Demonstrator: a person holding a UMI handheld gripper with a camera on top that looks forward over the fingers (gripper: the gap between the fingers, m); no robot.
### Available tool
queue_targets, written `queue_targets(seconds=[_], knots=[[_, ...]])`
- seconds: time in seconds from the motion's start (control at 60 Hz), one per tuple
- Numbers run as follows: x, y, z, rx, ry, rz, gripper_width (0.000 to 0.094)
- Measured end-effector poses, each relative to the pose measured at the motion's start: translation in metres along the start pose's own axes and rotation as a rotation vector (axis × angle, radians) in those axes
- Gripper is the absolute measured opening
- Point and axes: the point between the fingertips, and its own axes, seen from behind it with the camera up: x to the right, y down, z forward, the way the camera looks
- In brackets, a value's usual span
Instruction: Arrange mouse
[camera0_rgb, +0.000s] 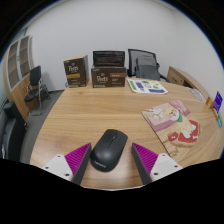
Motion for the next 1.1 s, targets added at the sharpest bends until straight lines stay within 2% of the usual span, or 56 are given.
queue_targets(seconds=[0.083, 0.133, 0.183, 0.333, 0.433, 0.633, 0.783, 0.967, 1.1], knots=[[0.000, -0.002, 0.002, -0.004, -0.004, -0.001, 0.0757], [0.000, -0.002, 0.003, -0.001, -0.007, -0.006, 0.0647], [0.000, -0.001, 0.003, -0.001, -0.004, -0.004, 0.0616], [-0.002, 0.000, 0.001, -0.016, -0.014, 0.011, 0.0439], [-0.001, 0.000, 0.000, -0.027, -0.018, 0.028, 0.0369], [0.000, -0.005, -0.009, -0.017, -0.019, -0.020, 0.0365], [0.025, -0.054, -0.040, 0.058, -0.013, -0.020, 0.0366], [0.110, -0.140, -0.071, 0.165, 0.046, 0.015, 0.0365], [0.188, -0.164, -0.067, 0.182, 0.120, 0.031, 0.0365]])
